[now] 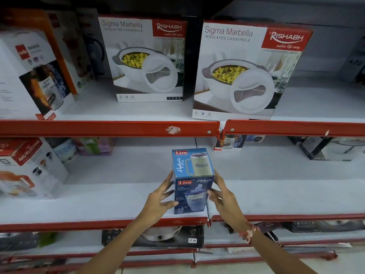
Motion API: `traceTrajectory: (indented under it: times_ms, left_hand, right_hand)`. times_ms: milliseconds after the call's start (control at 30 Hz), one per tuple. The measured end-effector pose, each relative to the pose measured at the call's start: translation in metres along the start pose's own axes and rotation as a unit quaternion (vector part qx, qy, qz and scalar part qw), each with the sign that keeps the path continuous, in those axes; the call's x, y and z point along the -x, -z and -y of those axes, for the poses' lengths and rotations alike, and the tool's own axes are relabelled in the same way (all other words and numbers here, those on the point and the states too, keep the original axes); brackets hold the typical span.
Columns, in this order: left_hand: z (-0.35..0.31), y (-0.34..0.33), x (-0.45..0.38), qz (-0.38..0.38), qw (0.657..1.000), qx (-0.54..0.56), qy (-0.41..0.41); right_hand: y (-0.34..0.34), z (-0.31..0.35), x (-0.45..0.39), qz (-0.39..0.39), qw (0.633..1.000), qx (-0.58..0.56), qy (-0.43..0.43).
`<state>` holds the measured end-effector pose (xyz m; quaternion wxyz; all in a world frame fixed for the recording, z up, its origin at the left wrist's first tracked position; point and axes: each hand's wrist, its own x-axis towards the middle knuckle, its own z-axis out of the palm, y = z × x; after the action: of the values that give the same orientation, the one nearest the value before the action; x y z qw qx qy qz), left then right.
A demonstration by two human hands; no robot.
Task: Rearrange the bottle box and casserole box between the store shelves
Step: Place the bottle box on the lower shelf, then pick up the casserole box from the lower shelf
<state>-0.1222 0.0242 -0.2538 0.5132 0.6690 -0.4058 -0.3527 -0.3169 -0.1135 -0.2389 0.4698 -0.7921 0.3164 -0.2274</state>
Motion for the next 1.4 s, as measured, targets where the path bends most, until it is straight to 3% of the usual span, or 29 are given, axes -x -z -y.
traceTrajectory:
  times_ms: [100,267,367,533,633,700,767,867,967,1133,1400]
  left_hand:
    - [-0.022,0.011,0.006,-0.009,1.0,-0.019,-0.001]
    - [-0.089,0.036,0.009,-0.083,0.974,-0.193,-0.088]
    - [-0.136,0.045,0.005,-0.136,0.966,-0.143,-0.164]
    - [-0.204,0.043,-0.032,-0.184,0.933,-0.065,-0.304]
    - [-0.23,0.036,-0.061,-0.231,0.915,-0.042,-0.327]
    - [-0.241,0.032,-0.081,-0.227,0.926,-0.022,-0.3]
    - [-0.247,0.029,-0.1,-0.209,0.945,-0.026,-0.251]
    - [-0.257,0.021,-0.12,-0.146,0.965,-0.04,-0.216]
    - [-0.263,0.012,-0.131,-0.089,0.969,-0.03,-0.227]
    - [-0.266,0.022,-0.11,-0.165,0.946,-0.113,-0.256]
    - [-0.273,0.058,-0.052,-0.187,0.934,-0.075,-0.295]
  right_hand:
    - [0.016,0.01,0.001,-0.014,1.0,0.0,0.026]
    - [0.055,0.05,-0.008,-0.078,0.992,0.021,0.101]
    - [0.081,0.083,-0.021,-0.16,0.97,0.029,0.178]
    - [0.127,0.133,-0.056,-0.333,0.897,0.023,0.289]
    - [0.148,0.148,-0.077,-0.407,0.865,-0.024,0.291]
    - [0.162,0.15,-0.09,-0.429,0.866,-0.044,0.253]
    - [0.174,0.151,-0.102,-0.402,0.894,-0.055,0.192]
    - [0.186,0.151,-0.115,-0.299,0.938,-0.132,0.114]
    - [0.187,0.151,-0.121,-0.244,0.951,-0.147,0.118]
    - [0.189,0.164,-0.111,-0.226,0.949,-0.16,0.148]
    - [0.17,0.204,-0.08,-0.169,0.958,-0.169,0.161]
